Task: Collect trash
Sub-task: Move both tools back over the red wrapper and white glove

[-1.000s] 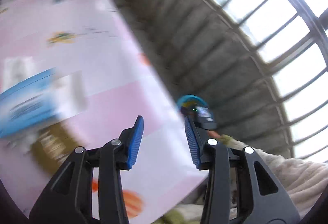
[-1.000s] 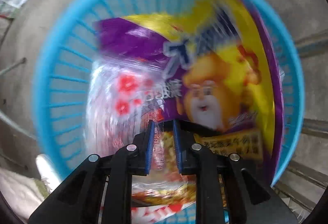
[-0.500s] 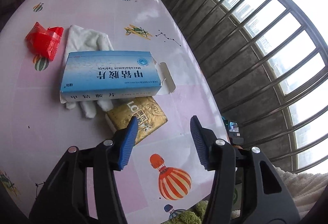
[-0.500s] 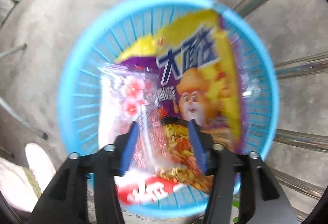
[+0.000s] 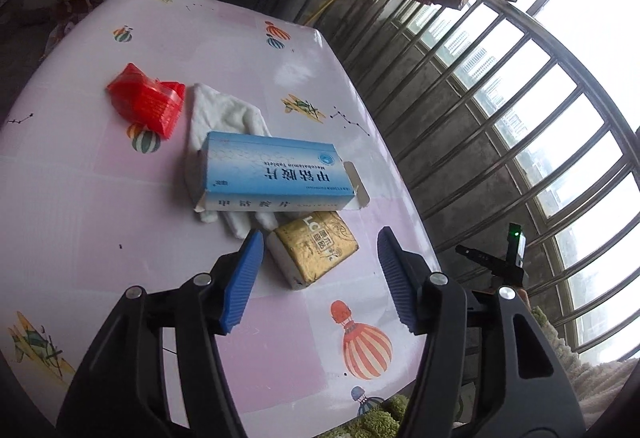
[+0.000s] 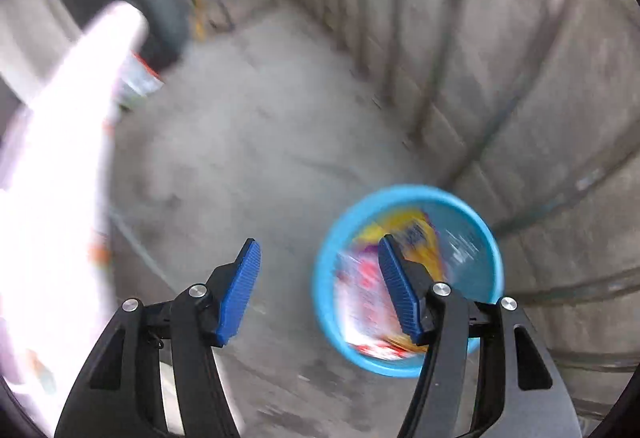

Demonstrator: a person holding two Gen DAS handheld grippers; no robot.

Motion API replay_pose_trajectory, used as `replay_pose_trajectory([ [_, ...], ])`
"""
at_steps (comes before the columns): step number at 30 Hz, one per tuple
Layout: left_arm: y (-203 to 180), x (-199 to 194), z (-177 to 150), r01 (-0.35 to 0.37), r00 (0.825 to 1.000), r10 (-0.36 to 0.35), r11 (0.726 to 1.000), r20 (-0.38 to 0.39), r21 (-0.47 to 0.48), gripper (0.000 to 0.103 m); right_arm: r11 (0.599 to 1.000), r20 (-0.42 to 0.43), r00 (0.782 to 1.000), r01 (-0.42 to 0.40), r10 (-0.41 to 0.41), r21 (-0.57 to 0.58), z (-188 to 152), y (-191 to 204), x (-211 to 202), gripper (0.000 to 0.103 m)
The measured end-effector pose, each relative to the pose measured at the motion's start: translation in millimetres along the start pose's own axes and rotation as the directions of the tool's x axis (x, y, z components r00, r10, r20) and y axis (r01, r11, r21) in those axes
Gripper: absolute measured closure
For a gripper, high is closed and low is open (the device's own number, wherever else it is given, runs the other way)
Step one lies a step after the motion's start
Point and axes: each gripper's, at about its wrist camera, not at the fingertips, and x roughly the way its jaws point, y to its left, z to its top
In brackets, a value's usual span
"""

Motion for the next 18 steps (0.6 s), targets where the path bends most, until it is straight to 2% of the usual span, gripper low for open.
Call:
replay_pose_trajectory([
  [4,20,-19,5,-0.016,0.997,0.018,0.999,0.074,-0.028,0.047,0.986,0.071,0.986,-0.142,0.148,-0.093,17,85,-34,0.043],
  [7,38,-27,10,-0.027,0.993,0.034,0.998,0.114,-0.062,0.047,0.962,0.075,0.968,-0.224,0.238,-0.158,17,144,-40,0.043],
  [12,67,-26,28,-0.071,0.982,0.090,0.990,0.168,-0.119,0.047,0.896,-0.002,0.923,-0.373,0.384,-0.239,16,243,-38,0.043],
  [15,79,-18,42,-0.097,0.976,0.125,0.983,0.180,-0.157,0.047,0.856,-0.044,0.901,-0.425,0.432,-0.294,16,295,-35,0.043],
  [18,90,-3,63,-0.125,0.965,0.163,0.975,0.206,-0.185,0.047,0.839,-0.081,0.892,-0.445,0.444,-0.313,19,337,-31,0.043],
])
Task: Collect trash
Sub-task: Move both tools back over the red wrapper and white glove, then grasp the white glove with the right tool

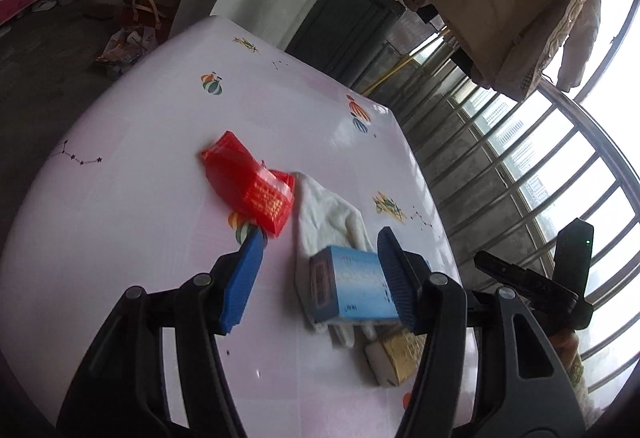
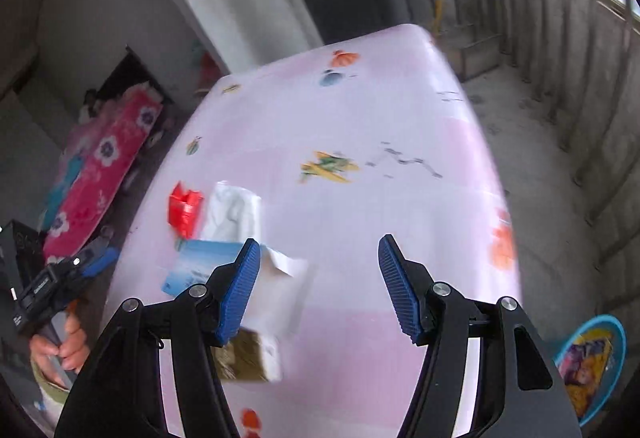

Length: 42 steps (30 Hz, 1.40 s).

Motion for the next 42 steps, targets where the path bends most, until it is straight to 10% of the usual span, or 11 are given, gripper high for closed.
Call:
replay_pose_trajectory([
  [13,24,99,30,-0.182,0.983,0.183,0.983,-0.027,0.030,0.081,0.991,-0.187,0.976,0.097,-0.113,-0.097,17,80,123,0.055],
  [25,16,122,6,-0.088,0.988,0.097,0.993,-0.123,0.076,0.097,0.977,-0.262,0.956,0.084,-0.134,-0.195,6,100,136,0.080],
  [42,2,84,-46,-0.011,0.983,0.027,0.996,-0.181,0.088,0.099,0.972,-0.306,0.948,0.010,-0.084,-0.235,-35,109,111,0.085],
])
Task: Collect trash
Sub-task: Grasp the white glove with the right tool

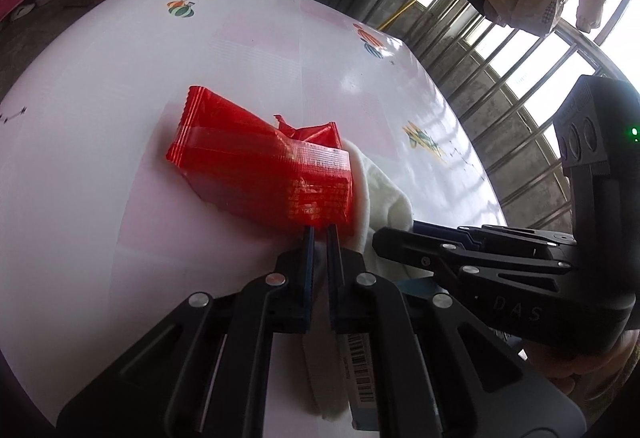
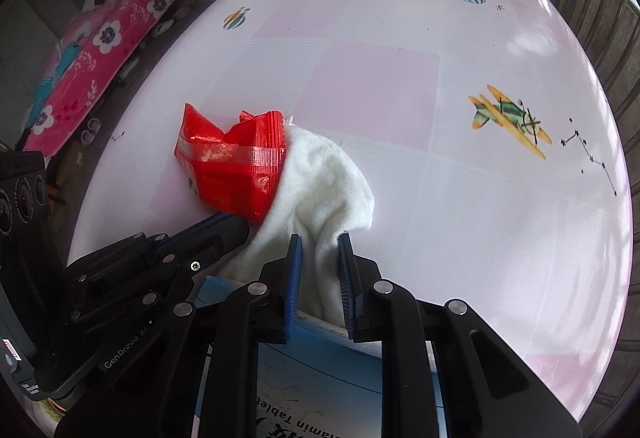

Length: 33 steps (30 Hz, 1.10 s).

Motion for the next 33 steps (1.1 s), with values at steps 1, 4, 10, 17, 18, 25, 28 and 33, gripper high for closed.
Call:
replay_pose_trajectory([
  [1,0,-2,-4,0.000,1.000,0.000,1.000,-0.001,-0.001,0.099,1.000,-0.002,1.000,-0.005,0.005,-0.004,-4,1,-1,0.085],
  [4,2,-12,-16,-0.001,1.000,0.001,1.000,-0.003,-0.007,0.099,1.000,-0.013,1.000,-0.021,0.021,-0.016,-18,8,-6,0.085],
  [10,-10,-26,-40,-0.032,0.999,0.032,0.999,-0.003,0.033,0.099,0.999,-0.025,0.999,-0.041,0.040,-0.024,-40,15,-13,0.085],
  [17,-14,-41,-48,-0.075,0.996,0.075,0.997,0.041,0.013,0.059,0.997,0.008,0.998,-0.062,0.062,0.050,-47,5,-23,0.085],
  [18,-14,-46,-49,-0.077,0.995,0.077,0.997,0.067,0.005,0.047,0.996,0.019,0.998,-0.066,0.065,0.060,-46,3,-26,0.085],
  [25,-21,-61,-53,-0.081,0.991,0.079,0.997,0.106,0.016,0.028,0.990,0.097,0.993,-0.085,0.074,0.112,-50,-11,-53,0.082],
  [28,-26,-65,-56,-0.078,0.990,0.075,0.997,0.117,0.023,0.023,0.989,0.140,0.988,-0.078,0.060,0.124,-54,-15,-68,0.071],
  [33,-32,-75,-54,-0.079,0.985,0.072,0.996,0.157,0.036,0.020,0.991,0.204,0.979,-0.050,0.025,0.121,-58,-18,-94,0.059],
])
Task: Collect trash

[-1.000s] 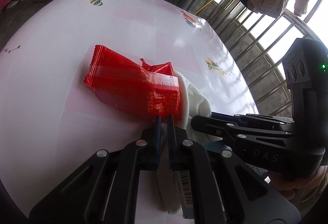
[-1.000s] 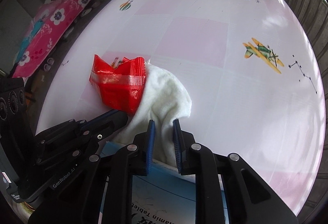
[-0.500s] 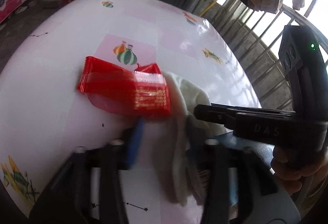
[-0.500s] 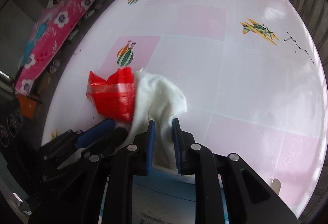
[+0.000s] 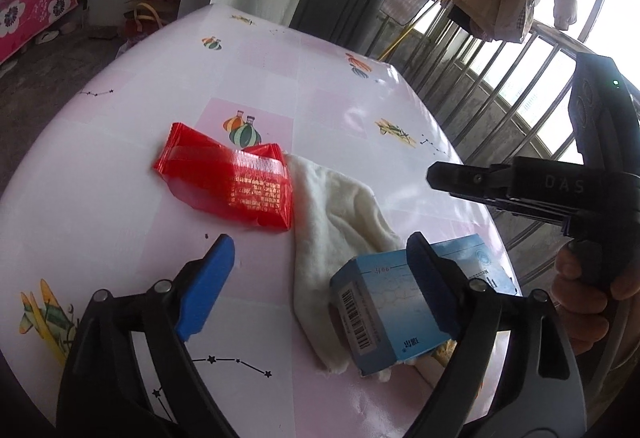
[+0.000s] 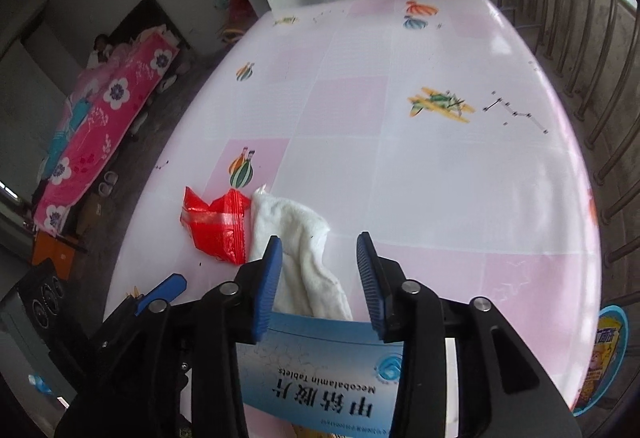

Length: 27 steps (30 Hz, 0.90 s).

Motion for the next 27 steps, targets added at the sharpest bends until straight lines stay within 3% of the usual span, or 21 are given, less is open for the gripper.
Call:
replay_pose_trajectory([
  [7,6,-14,3,0.000,1.000,0.001,1.000,0.025,-0.019,0.014,0.999,0.087,0.996,0.037,-0.034,-0.028,-1,4,-29,0.039],
  [12,5,-25,8,-0.026,0.999,0.027,1.000,0.044,-0.012,0.009,0.997,0.128,0.990,0.062,-0.055,-0.045,-3,8,-42,0.031],
  [27,5,-36,8,-0.062,0.997,0.063,0.997,0.041,-0.038,0.009,0.998,0.164,0.986,0.052,-0.044,-0.045,-11,9,-58,0.029],
])
